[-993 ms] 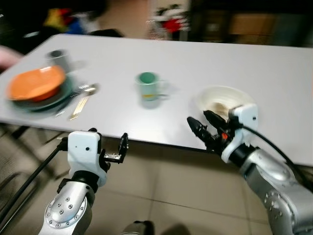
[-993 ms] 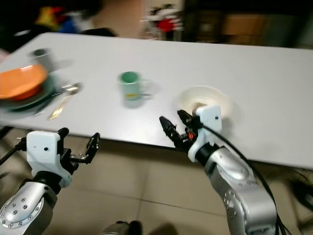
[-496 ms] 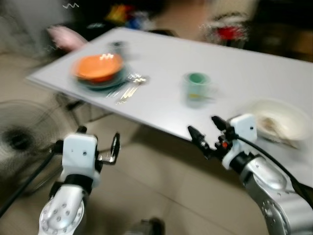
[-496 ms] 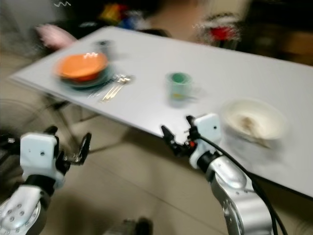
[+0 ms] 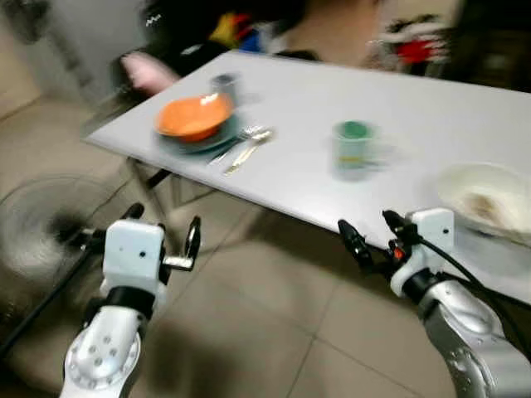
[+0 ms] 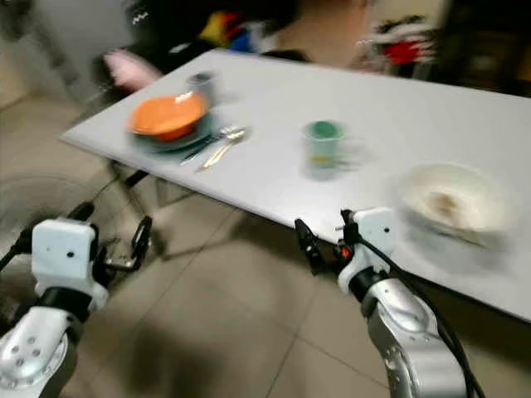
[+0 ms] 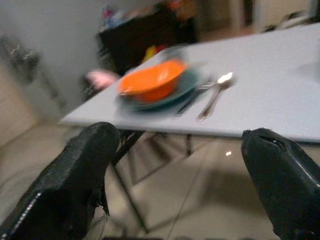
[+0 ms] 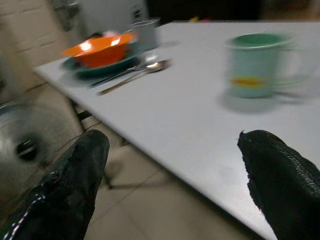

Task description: Setting the table

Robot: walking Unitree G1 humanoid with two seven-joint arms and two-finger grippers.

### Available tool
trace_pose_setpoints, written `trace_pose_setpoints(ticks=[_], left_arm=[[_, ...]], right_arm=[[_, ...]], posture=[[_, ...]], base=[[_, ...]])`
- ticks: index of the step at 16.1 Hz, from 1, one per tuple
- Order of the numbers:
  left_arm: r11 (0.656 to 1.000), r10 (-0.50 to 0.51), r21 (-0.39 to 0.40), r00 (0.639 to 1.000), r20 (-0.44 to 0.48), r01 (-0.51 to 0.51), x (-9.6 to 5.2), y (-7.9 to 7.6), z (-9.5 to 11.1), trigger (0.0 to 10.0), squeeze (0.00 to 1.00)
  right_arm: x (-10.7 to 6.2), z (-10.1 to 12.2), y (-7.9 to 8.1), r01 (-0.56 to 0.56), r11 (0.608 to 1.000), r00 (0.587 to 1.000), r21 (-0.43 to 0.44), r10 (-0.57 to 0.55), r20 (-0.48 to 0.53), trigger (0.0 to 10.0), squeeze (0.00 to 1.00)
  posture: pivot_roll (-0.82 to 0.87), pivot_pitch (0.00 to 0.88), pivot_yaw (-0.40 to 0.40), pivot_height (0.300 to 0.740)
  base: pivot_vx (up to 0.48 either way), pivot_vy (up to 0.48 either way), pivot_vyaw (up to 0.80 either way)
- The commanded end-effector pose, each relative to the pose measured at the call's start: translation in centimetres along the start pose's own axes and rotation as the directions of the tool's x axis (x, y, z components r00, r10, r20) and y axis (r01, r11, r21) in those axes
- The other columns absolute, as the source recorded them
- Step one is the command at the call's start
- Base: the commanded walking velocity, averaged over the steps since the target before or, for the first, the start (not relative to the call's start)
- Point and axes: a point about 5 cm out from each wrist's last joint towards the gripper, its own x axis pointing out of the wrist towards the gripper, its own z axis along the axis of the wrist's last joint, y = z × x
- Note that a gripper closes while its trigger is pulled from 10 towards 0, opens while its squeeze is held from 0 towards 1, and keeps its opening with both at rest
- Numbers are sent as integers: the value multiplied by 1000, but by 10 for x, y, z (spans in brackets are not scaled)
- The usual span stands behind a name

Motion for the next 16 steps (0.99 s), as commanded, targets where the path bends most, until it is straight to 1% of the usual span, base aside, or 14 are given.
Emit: trace_pose_setpoints(ticks=[1, 5, 8, 13, 16], left_arm=[[1000, 9, 2, 1000, -15, -9, -2, 1, -3, 10000, 0], [1000, 26, -5, 999, -23, -26, -7, 1, -3, 10000, 0], [999, 40, -1, 999, -26, -41, -10, 3, -3, 10000, 0], [998, 55, 7, 998, -22, -55, -9, 8, 0, 10000, 0], [998, 66, 13, 998, -20, -65, -8, 12, 0, 10000, 0]], right_arm=[[5, 6, 8, -50, 999, 998, -7, 50, 29, 10000, 1000], [11, 5, 15, -112, 994, 993, -9, 112, 26, 10000, 1000], [15, 6, 17, -131, 991, 991, -5, 131, 25, 10000, 1000], [16, 5, 18, -119, 993, 992, 21, 118, 33, 10000, 1000], [18, 6, 17, -78, 995, 996, 60, 75, 46, 10000, 1000]], posture=[[-78, 7, 82, 740], [-53, 11, 64, 740], [-42, 10, 54, 740], [-40, 14, 53, 740], [-39, 16, 49, 740]], base=[[0, 307, 800], [0, 347, 800], [0, 351, 800], [0, 358, 800], [0, 365, 0]])
